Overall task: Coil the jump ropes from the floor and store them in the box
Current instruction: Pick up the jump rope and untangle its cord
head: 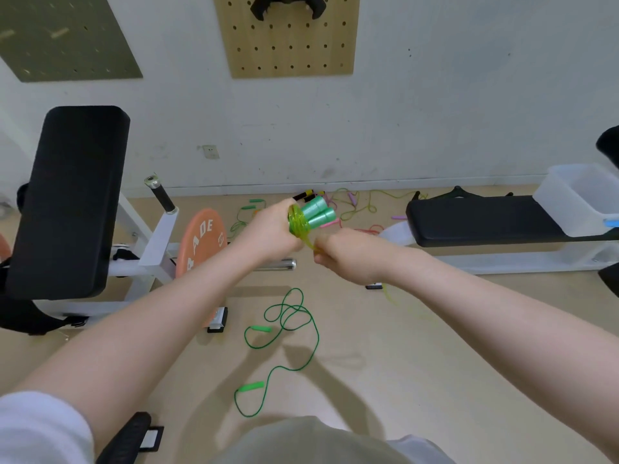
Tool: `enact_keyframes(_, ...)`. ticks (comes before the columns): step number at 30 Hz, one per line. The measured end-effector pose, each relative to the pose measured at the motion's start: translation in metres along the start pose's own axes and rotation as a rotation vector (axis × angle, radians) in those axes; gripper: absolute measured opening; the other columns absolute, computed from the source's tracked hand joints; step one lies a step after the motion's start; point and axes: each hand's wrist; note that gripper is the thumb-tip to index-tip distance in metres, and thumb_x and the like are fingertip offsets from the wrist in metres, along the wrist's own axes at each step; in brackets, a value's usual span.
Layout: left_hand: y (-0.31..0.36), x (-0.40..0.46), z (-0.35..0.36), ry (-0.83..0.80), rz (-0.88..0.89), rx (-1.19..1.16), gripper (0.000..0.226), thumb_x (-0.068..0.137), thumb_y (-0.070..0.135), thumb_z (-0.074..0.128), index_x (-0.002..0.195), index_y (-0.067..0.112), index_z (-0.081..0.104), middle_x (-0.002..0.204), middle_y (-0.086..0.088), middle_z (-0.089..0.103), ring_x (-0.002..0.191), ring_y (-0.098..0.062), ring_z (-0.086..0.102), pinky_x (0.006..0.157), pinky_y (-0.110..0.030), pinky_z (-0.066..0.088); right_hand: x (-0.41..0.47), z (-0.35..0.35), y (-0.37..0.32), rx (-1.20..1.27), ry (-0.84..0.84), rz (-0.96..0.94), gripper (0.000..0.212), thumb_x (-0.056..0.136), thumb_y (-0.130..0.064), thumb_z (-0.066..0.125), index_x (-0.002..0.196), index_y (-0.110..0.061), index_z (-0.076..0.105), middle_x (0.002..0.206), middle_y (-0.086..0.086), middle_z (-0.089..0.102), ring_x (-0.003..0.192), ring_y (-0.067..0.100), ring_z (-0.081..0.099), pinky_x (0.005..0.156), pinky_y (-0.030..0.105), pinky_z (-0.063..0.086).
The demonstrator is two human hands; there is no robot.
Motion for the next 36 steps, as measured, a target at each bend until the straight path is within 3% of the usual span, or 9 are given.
enact_keyframes(8,-0.003,-0.004,0.010,-0.231,0.027,0.462,0.024,0.088,0.016,0.048,0.109,0.004,0.048,0.098,-0.015,0.061,0.087,-0.034,0.059,0.070,-0.039,0.049,-0.003,-0.041,-0.020,-0.272,0.037,-0.213,0.027,0.094,-0.031,0.049,0.095,-0.008,0.063,0.070,0.002,0.045,0.077,0.025,0.048,0.055,0.031,0.031)
enact_keyframes(11,0.012,-0.012,0.010,-0.282,0.200,0.434,0.021,0.087,0.017,0.041,0.067,0.014,0.044,0.068,-0.006,0.048,0.069,-0.028,0.049,0.057,-0.034,0.040,0.003,-0.053,-0.011,-0.083,0.142,-0.259,0.022,0.087,-0.029,0.061,0.090,-0.008,0.068,0.072,0.001,0.057,0.070,0.021,0.049,0.062,0.031,0.034)
enact_keyframes(14,0.016,-0.016,0.004,-0.274,0.273,0.401,0.018,0.082,0.027,0.060,0.092,0.015,0.050,0.082,-0.007,0.058,0.079,-0.029,0.057,0.064,-0.036,0.049,0.007,-0.053,0.014,0.307,0.207,-0.154,0.012,0.079,-0.023,0.072,0.079,-0.011,0.068,0.070,0.005,0.065,0.063,0.010,0.052,0.061,0.030,0.040)
enact_keyframes(17,0.018,-0.021,-0.003,-0.232,0.250,0.192,0.076,0.067,0.038,0.081,0.123,0.012,0.036,0.106,-0.003,0.060,0.097,-0.022,0.057,0.077,-0.032,0.046,0.008,-0.038,0.033,0.856,0.184,-0.083,0.016,0.079,-0.009,0.070,0.072,-0.015,0.057,0.059,0.000,0.054,0.052,0.006,0.047,0.051,0.020,0.040)
enact_keyframes(22,0.020,-0.024,-0.002,-0.062,0.181,-0.294,0.091,0.058,0.023,0.088,0.131,0.019,0.034,0.109,0.012,0.048,0.098,-0.005,0.049,0.073,-0.013,0.037,0.020,-0.017,0.036,1.277,0.258,-0.036,0.020,0.082,0.002,0.061,0.071,-0.013,0.055,0.058,-0.003,0.059,0.046,0.006,0.052,0.044,0.015,0.042)
enact_keyframes(24,0.020,-0.022,0.002,-0.061,0.137,-0.558,0.077,0.065,0.018,0.083,0.124,0.023,0.035,0.099,0.010,0.056,0.076,-0.004,0.056,0.063,-0.011,0.042,0.026,-0.007,0.033,1.302,0.265,-0.022,0.021,0.082,0.005,0.053,0.075,-0.014,0.060,0.070,0.010,0.056,0.054,0.017,0.050,0.045,0.017,0.039)
enact_keyframes(27,0.026,-0.019,0.008,-0.100,0.046,-1.039,0.031,0.090,0.033,0.056,0.108,0.012,0.040,0.055,0.004,0.054,0.036,-0.004,0.033,0.036,-0.012,0.023,0.030,0.007,0.026,1.210,0.347,-0.013,0.027,0.089,0.007,0.044,0.076,-0.012,0.058,0.061,0.006,0.052,0.056,0.017,0.043,0.047,0.017,0.033)
enact_keyframes(31,0.026,-0.012,0.008,-0.172,-0.156,-1.403,0.040,0.097,0.047,0.030,0.082,0.014,0.047,0.051,0.002,0.037,0.036,-0.004,0.022,0.036,-0.016,0.011,0.019,0.008,0.017,1.175,0.361,-0.069,0.012,0.087,-0.003,0.045,0.080,-0.007,0.055,0.056,-0.009,0.044,0.049,0.004,0.035,0.046,0.017,0.029)
enact_keyframes(36,0.026,-0.016,0.013,-0.284,-0.106,-1.437,0.033,0.097,0.040,0.033,0.090,0.012,0.050,0.056,-0.001,0.046,0.044,-0.008,0.036,0.043,-0.017,0.034,0.012,0.000,0.018,0.891,0.359,0.016,0.038,0.095,-0.044,0.040,0.066,-0.021,0.049,0.052,-0.014,0.048,0.053,0.010,0.041,0.060,0.031,0.039)
Point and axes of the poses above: each hand's wrist, its own x-axis towards the middle knuckle, its own z-axis out of the palm, y = z × x
